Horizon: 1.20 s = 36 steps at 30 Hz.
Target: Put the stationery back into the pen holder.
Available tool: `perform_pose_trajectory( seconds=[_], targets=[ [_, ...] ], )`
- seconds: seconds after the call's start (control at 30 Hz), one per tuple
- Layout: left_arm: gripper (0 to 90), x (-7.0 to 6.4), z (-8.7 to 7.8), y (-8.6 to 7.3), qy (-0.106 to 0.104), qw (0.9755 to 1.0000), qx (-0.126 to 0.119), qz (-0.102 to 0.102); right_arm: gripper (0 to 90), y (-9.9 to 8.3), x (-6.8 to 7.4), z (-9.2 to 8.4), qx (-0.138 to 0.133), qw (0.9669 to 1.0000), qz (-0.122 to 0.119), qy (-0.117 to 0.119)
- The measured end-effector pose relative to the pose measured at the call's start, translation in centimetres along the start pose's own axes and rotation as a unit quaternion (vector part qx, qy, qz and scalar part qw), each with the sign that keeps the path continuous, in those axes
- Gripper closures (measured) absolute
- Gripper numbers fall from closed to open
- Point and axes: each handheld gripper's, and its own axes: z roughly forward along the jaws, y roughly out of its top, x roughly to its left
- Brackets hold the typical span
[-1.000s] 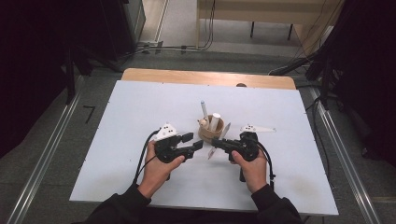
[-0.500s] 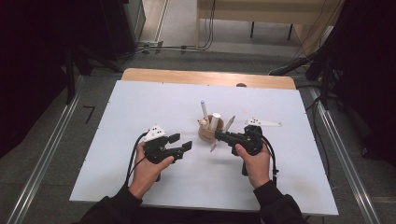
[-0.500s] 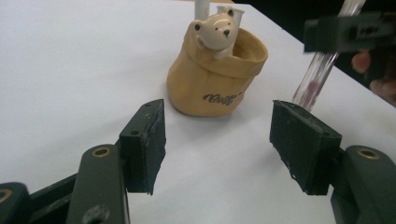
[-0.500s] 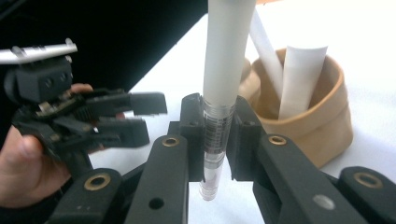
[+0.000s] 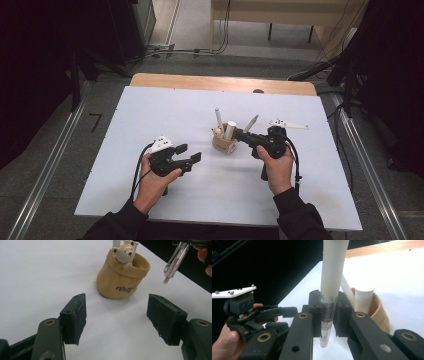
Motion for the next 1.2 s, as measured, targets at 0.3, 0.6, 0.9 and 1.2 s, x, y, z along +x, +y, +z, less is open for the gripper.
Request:
perform_pose_trajectory(
  seconds=[0.3,0.6,0.9,1.2],
  targets=[
    [33.5,0.1,0.0,-0.1,0.004,1.0,-0.007,0.001,76.8,1.0,-0.9,0.6,-0.019,0.9997,0.015,-0.005],
    [33.5,0.1,0.0,-0.1,0.003,1.0,-0.008,0.002,76.8,1.2,-1.6,0.8,-0.028,0.9992,0.025,-0.011],
    [33.4,0.2,0.1,-0.1,0.004,1.0,-0.008,0.002,76.7,1.3,-2.6,1.0,-0.039,0.9984,0.036,-0.019],
    [33.3,0.2,0.1,-0.2,0.003,1.0,-0.005,0.001,76.7,1.1,-2.9,1.7,-0.033,0.9981,0.023,-0.046]
  ],
)
